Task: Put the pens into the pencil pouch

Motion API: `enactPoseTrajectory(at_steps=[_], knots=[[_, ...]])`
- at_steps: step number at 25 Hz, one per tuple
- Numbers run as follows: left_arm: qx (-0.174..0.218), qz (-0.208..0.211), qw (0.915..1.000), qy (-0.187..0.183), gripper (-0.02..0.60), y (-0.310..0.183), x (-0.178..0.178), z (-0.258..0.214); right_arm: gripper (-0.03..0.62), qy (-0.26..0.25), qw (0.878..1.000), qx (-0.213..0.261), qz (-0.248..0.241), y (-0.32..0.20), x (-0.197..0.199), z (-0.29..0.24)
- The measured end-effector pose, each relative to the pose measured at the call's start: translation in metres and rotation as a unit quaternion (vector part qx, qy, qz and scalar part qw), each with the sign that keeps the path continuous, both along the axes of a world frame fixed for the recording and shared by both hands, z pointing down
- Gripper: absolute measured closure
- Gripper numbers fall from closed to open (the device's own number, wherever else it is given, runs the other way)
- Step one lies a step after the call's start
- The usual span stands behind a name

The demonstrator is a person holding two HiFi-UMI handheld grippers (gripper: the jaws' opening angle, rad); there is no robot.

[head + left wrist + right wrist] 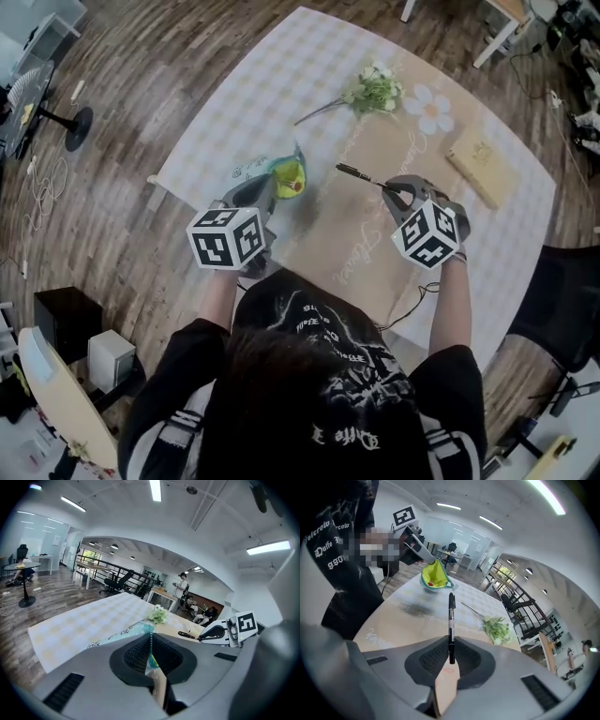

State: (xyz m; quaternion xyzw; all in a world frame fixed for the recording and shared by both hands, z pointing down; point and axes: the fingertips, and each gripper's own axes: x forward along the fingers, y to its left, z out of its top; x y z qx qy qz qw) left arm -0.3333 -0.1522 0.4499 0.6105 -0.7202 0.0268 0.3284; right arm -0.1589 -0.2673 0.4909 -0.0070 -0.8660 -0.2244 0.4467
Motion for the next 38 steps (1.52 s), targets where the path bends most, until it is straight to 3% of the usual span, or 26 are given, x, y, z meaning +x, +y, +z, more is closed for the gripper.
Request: enactPoseTrajectory(at_steps=[9,15,22,32,38], knots=[[0.030,0.049,0.9980,0.028,0.554,-0.012,0.040,0.000,0.548,-0.022,0.997,0.079,0.010,0.024,0.021,-0.044],[0.059,0.078,0.9947,0.031,0.554,-0.010,0.101,-0.087,0.548,-0.019,0.994,0.108,0.013,0.050,0.066,-0.129],[0.055,0.113,0.9911,0.044,0.554,-0.011,0.100,-0.007,0.548,0.008,0.995,0.093,0.027,0.065,0.043,-0.035],[0.049,0.161,0.9844,0.050,0.554,-0.004,0.127,-0.010,0.546,0.033,0.996,0.063,0.057,0.081,0.043,-0.027],[0.046,0.181,0.9807,0.059,0.554,-0.030,0.110,-0.001,0.546,0.038,0.996,0.048,0.069,0.056,0.007,-0.013]])
